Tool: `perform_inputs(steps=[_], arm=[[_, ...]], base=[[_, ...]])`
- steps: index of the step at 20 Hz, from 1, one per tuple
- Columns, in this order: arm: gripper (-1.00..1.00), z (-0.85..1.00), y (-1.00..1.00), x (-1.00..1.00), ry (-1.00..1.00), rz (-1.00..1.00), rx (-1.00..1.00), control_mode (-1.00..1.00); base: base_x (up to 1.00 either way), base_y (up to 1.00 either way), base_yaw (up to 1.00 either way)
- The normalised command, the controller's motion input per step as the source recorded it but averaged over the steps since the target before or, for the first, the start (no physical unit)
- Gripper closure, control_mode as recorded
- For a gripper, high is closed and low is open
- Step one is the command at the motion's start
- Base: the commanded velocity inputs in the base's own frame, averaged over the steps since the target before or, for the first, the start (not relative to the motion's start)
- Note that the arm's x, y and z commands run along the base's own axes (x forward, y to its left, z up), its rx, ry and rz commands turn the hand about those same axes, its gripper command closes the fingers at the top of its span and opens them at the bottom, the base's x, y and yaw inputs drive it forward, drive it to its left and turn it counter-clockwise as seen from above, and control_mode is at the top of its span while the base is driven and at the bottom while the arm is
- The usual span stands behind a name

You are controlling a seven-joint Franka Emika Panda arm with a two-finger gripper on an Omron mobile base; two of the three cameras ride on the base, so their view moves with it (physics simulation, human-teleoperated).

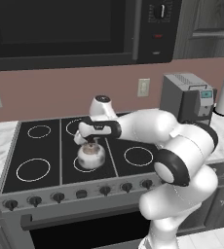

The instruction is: The kettle is done boiling. Turn off the stove, then wait for 300 timesteps before moving the kettle to the dining table.

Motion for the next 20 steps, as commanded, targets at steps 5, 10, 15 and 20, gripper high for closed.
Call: perform_inputs(steps=[5,10,15,20], arm=[[1.00,-0.02,0.00,0.02,0.02,0.00,0.00,-1.00],[1.00,0.00,0.00,0.00,0.01,0.00,0.00,-1.00],[1.00,0.00,0.00,0.00,0.00,0.00,0.00,-1.00],[1.00,0.15,-0.03,-0.09,0.00,-0.02,0.00,-1.00]], base=[[0.00,0.00,0.00],[0.00,0.00,0.00],[0.00,0.00,0.00],[0.00,0.00,0.00]])
